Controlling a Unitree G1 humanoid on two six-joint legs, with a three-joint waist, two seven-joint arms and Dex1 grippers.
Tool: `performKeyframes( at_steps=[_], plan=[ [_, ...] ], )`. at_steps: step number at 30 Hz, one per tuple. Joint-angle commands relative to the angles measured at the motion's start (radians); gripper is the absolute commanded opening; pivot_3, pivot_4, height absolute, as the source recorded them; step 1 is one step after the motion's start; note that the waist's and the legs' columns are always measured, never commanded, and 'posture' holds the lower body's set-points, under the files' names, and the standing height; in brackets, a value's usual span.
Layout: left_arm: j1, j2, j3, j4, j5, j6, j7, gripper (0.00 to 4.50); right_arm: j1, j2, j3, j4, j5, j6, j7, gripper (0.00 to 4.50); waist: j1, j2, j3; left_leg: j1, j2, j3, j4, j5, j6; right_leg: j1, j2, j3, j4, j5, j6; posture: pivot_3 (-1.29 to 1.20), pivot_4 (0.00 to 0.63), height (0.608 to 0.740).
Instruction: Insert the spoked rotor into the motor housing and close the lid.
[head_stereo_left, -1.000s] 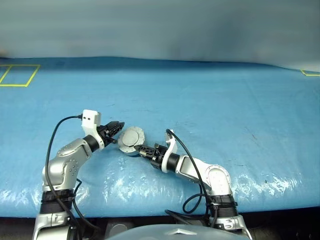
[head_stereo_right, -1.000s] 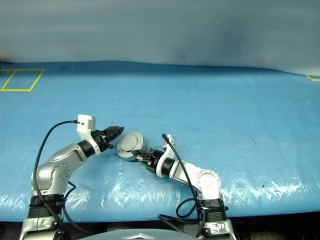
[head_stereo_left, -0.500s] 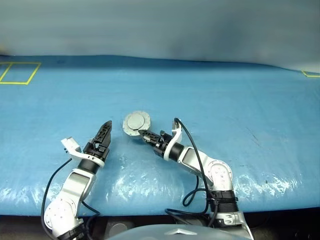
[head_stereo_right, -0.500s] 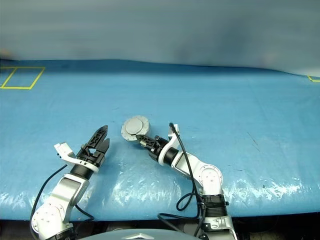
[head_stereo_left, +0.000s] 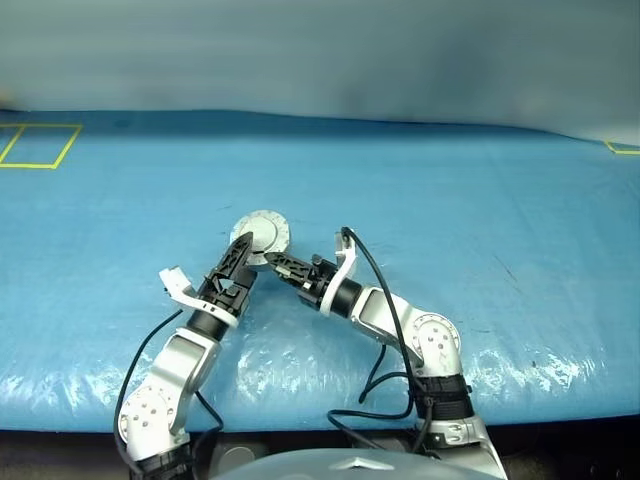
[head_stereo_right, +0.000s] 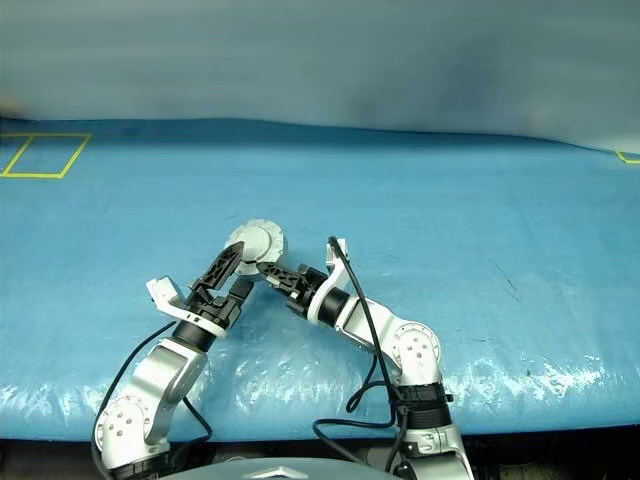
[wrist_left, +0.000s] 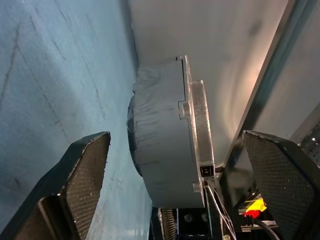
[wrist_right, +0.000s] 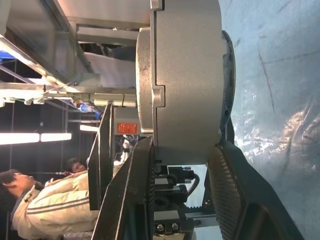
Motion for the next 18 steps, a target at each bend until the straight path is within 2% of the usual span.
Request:
performKeyframes(
  at_steps=[1, 4, 7, 9, 14, 18],
  plan=[
    [-0.002, -0.069, -0.041, 0.0, -0.043, -0.035, -0.001, 4.5, 0.004, 0.048, 0.02, -0.08, 0.057, 0.003, 0.022, 1.17, 0.0, 0.0, 0.0, 0.0, 0.0, 0.0, 0.0, 0.0, 0.0, 0.0, 0.0, 0.0, 0.0, 0.0, 0.0, 0.0, 0.15, 0.74],
    [-0.007, -0.072, -0.055, 0.018, -0.065, -0.064, 0.018, 3.9, 0.013, 0.043, 0.029, -0.086, 0.066, 0.004, 0.023, 1.17, 0.001, 0.0, 0.0, -0.001, 0.0, 0.0, 0.001, 0.0, 0.0, 0.0, 0.0, 0.0, 0.0, 0.0, 0.0, 0.0, 0.15, 0.74],
    [-0.005, -0.047, -0.074, 0.025, -0.088, -0.062, 0.013, 2.84, 0.019, 0.034, 0.038, -0.09, 0.073, 0.012, 0.023, 1.17, 0.001, 0.0, 0.0, -0.001, 0.0, 0.0, 0.002, 0.0, 0.0, 0.0, 0.0, 0.0, 0.0, 0.0, 0.0, 0.0, 0.15, 0.74],
    [-0.005, -0.038, -0.08, 0.028, -0.095, -0.067, 0.012, 2.35, 0.023, 0.019, 0.047, -0.095, 0.059, 0.018, 0.018, 1.17, 0.001, 0.0, 0.0, -0.002, 0.0, 0.0, 0.002, 0.0, 0.0, 0.0, 0.0, 0.0, 0.0, 0.0, 0.0, 0.0, 0.15, 0.74],
    [-0.024, -0.015, -0.073, 0.019, -0.075, -0.096, 0.02, 2.36, 0.038, -0.05, 0.098, -0.146, -0.156, -0.004, 0.065, 1.17, 0.003, 0.0, 0.0, -0.002, 0.0, 0.0, 0.003, 0.0, 0.0, -0.001, 0.0, 0.0, 0.0, 0.0, 0.002, 0.0, 0.15, 0.74],
    [-0.102, 0.027, -0.033, 0.031, -0.024, -0.151, 0.071, 2.36, 0.019, -0.172, 0.194, -0.218, -0.456, -0.077, 0.157, 2.58, 0.009, 0.0, 0.0, -0.002, -0.001, 0.0, 0.004, 0.0, 0.0, -0.001, 0.0, 0.0, 0.0, 0.0, 0.003, 0.0, 0.15, 0.74]
  ],
)
